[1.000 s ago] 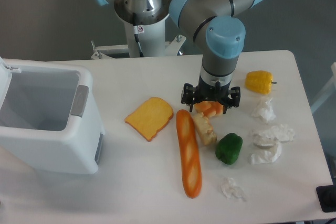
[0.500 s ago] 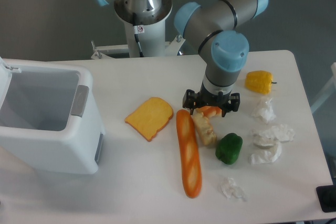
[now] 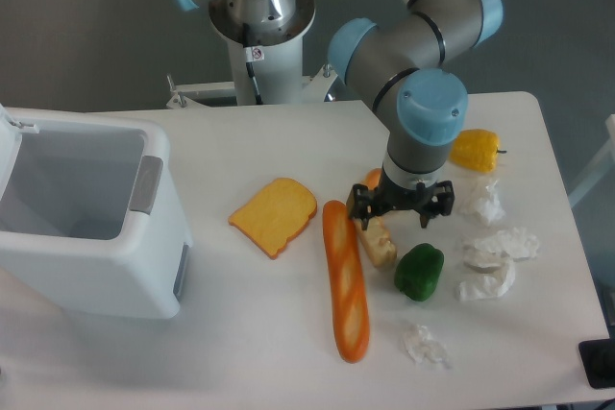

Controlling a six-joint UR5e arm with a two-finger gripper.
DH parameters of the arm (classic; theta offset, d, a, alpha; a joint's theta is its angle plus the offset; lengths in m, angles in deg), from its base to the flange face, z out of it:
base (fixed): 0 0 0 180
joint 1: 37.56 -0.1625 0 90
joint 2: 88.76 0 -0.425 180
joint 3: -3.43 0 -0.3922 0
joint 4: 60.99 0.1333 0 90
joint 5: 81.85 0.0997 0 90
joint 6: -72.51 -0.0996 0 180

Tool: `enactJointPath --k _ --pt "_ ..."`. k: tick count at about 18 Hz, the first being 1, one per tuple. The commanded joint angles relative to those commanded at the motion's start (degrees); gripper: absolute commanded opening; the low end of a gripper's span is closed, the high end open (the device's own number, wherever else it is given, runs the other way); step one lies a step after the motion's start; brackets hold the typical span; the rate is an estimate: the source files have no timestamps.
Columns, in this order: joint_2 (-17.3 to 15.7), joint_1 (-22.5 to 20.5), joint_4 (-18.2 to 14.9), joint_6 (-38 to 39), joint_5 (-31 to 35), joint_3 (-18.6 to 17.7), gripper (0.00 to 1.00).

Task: Pick up the long bread
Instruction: 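Swing the gripper back over the long orange baguette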

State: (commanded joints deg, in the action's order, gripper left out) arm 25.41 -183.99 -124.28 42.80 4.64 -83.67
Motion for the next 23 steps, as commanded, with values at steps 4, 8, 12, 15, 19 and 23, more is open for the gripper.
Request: enactJointPath --k 4,8,12,15,19,23 --pt "1.58 1.14 3.34 0.09 -2.45 0.09 1.0" --pt "3.95 1.85 4.39 0.44 -3.78 1.22 1.0" --pt "7.47 1.94 6.42 0.97 -8.87 4.21 1.0" --pt "9.05 2.55 6.94 1.41 -8.79 4.57 1.0" --pt "11.95 2.64 10.72 1.06 -8.7 5.97 1.0" --pt "13.71 2.82 11.08 0.62 -8.62 7.55 1.0"
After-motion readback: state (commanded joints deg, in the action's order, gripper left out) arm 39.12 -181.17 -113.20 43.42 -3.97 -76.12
